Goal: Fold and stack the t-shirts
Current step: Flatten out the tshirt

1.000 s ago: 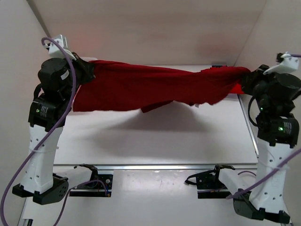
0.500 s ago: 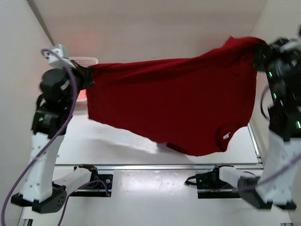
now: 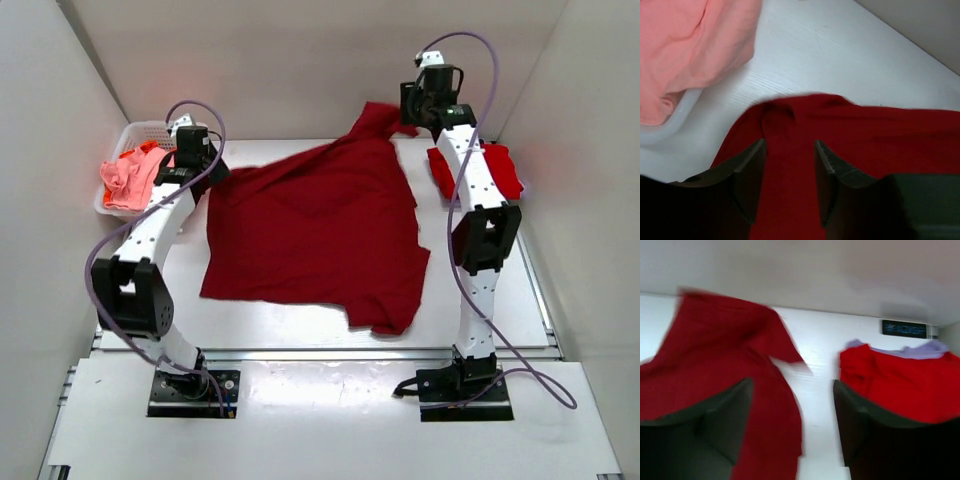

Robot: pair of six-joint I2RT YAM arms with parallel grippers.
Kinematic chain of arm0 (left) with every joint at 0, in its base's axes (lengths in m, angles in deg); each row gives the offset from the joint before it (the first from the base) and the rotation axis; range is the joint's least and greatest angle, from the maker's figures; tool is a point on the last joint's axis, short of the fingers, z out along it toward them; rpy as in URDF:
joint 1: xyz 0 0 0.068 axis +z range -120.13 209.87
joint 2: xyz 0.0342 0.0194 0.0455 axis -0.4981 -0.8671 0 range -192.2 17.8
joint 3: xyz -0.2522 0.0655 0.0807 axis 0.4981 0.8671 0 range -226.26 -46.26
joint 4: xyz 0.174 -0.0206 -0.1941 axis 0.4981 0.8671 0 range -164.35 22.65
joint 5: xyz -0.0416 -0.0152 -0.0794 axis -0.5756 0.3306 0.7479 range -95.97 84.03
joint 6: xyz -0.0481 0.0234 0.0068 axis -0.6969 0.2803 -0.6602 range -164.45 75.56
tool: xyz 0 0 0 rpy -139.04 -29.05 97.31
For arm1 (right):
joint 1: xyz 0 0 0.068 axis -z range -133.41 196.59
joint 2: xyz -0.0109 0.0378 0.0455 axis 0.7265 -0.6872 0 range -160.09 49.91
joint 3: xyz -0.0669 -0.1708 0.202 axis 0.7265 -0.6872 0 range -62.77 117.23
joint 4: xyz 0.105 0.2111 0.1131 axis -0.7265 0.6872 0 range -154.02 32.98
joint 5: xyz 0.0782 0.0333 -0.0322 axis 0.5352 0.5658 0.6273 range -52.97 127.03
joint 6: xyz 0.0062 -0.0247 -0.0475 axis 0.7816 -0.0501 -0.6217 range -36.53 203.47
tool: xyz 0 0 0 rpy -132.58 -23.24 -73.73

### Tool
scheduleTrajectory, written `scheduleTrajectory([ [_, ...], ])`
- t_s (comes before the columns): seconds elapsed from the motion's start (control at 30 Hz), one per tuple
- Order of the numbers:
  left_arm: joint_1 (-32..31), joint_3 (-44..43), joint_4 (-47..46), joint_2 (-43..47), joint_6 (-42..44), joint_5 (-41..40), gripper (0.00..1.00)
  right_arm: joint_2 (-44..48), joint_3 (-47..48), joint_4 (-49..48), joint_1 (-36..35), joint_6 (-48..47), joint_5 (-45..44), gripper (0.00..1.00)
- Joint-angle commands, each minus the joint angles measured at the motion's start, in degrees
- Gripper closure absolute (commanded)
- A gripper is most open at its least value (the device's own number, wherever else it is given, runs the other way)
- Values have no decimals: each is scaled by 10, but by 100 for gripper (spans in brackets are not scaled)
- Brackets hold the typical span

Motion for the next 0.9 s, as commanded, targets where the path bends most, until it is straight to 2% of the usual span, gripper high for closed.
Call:
scheduleTrajectory([
  [0.0, 11, -10, -35, 32, -22, -2, 44, 66, 37, -58, -7, -33, -83, 34],
  [0.1, 4, 48, -49, 79, -16, 0, 41, 102, 0, -36, -8, -31, -130, 25],
  [0.2, -15, 110, -23, 134, 3, 15, 41, 152, -53, 41, 0, 7, -114, 25],
  [0.27, -34, 153, 5, 164, 17, 10, 41, 192, -130, 88, 8, 66, -85, 27],
  [0.37, -38, 250, 51, 223, 16, 26, 40, 294, -355, 134, 19, 143, -20, 35],
  [0.4, -37, 265, 65, 229, 16, 27, 40, 310, -399, 128, 19, 175, -10, 40],
  [0.43, -38, 291, 72, 240, 12, 37, 40, 347, -487, 117, 17, 197, 19, 43],
  [0.47, -39, 304, 80, 248, 13, 36, 40, 388, -567, 101, 10, 211, 31, 44],
  [0.53, -47, 342, 94, 254, 15, 40, 39, 442, -669, 78, -14, 252, 34, 44],
  [0.63, -51, 379, 100, 257, 18, 32, 37, 510, -762, 68, -54, 299, 35, 43],
  [0.77, -46, 424, 94, 262, 14, 37, 34, 586, -831, 59, -90, 343, 42, 40],
  [0.87, -48, 442, 77, 251, 11, 35, 31, 632, -881, 38, -95, 376, 81, 31],
])
